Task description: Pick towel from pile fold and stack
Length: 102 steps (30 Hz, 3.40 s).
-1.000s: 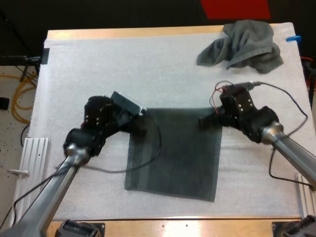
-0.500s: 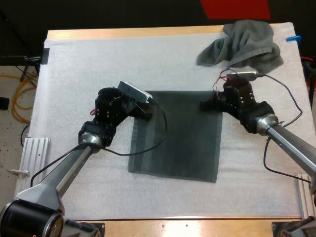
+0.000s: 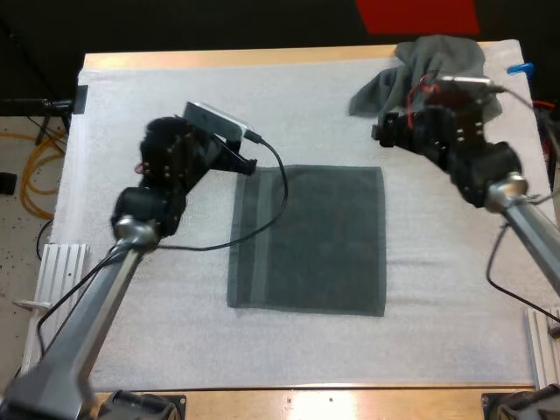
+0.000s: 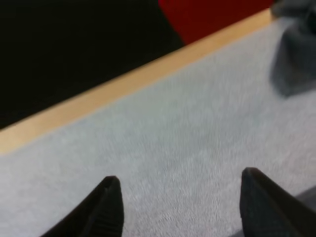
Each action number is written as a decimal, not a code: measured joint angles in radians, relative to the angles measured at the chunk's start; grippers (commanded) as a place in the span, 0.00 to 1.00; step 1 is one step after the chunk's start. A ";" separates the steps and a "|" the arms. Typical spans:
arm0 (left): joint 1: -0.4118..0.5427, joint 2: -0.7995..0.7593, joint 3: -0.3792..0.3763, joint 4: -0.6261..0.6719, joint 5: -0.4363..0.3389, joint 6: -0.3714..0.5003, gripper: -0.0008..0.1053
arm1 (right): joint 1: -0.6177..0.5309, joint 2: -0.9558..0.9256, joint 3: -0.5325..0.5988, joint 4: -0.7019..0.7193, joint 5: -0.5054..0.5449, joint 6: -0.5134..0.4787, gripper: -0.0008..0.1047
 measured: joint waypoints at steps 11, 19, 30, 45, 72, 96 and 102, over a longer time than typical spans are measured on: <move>0.000 -0.450 -0.009 0.456 0.000 -0.045 0.49 | 0.000 -0.438 -0.009 0.393 -0.016 0.000 0.75; 0.000 -0.668 0.066 0.707 0.000 -0.109 0.49 | 0.000 -0.714 0.128 0.585 -0.029 0.118 0.75; 0.000 -0.816 0.258 0.829 0.050 -0.222 0.49 | 0.000 -0.830 0.534 0.585 -0.265 0.278 0.75; 0.000 -0.816 0.299 0.783 0.053 -0.241 0.49 | 0.000 -0.460 0.802 0.099 -0.592 0.466 0.75; 0.000 -0.816 0.299 0.772 0.053 -0.247 0.49 | 0.113 -0.079 0.762 -0.225 -0.805 0.539 0.44; 0.000 -0.209 0.439 0.557 0.289 -0.321 0.49 | 0.118 -0.179 0.775 -0.203 -0.599 0.515 0.01; 0.000 -0.014 0.438 0.502 0.293 -0.322 0.49 | 0.118 -0.179 0.775 -0.201 -0.598 0.515 0.01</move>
